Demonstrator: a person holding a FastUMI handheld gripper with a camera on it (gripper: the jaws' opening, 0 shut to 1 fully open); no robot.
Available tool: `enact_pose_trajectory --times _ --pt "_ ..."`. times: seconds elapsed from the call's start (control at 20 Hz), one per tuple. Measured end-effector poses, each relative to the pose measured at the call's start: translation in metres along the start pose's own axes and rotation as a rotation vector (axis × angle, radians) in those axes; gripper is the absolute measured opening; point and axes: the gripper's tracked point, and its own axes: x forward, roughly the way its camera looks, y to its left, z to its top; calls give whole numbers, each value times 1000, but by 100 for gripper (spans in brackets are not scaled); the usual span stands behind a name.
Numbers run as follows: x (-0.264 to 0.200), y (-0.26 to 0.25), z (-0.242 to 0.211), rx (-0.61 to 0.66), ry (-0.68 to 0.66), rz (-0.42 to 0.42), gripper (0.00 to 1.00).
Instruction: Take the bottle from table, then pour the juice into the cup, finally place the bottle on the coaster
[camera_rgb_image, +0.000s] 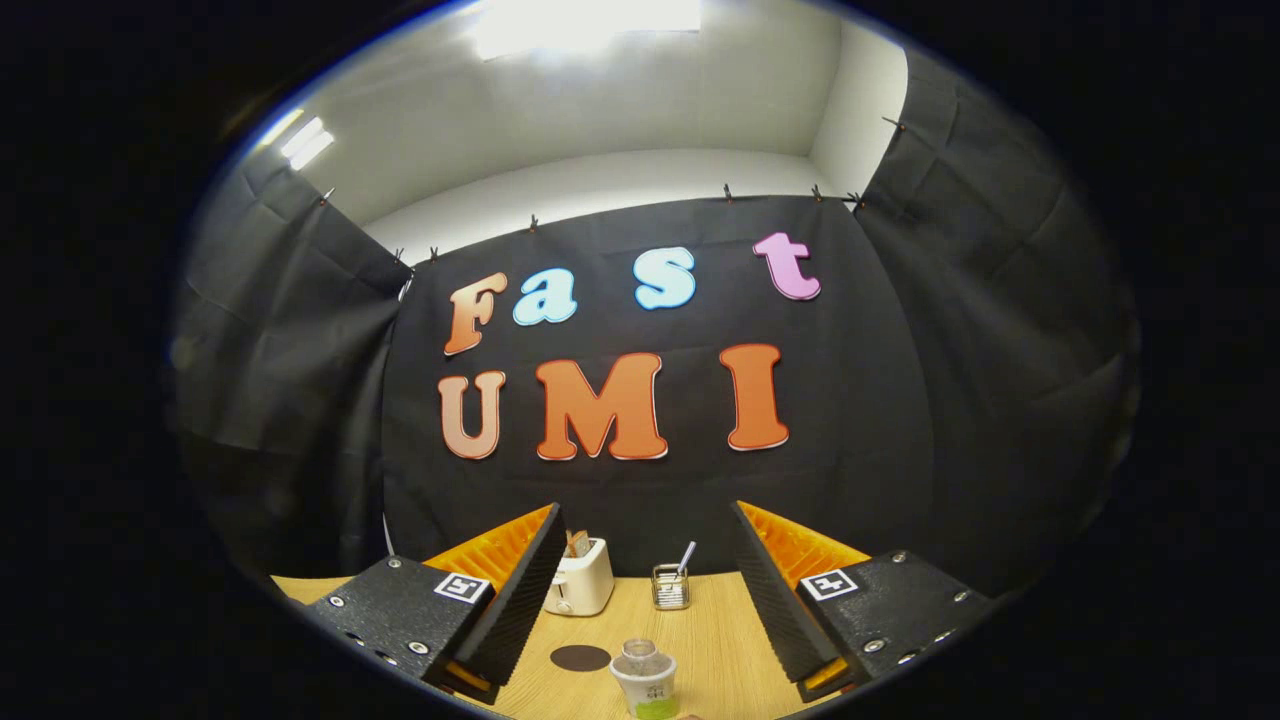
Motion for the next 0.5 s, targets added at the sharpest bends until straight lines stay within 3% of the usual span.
enact_pose_trajectory --times 0.5 --pt "-3 -1 -99 48 119 23 97"
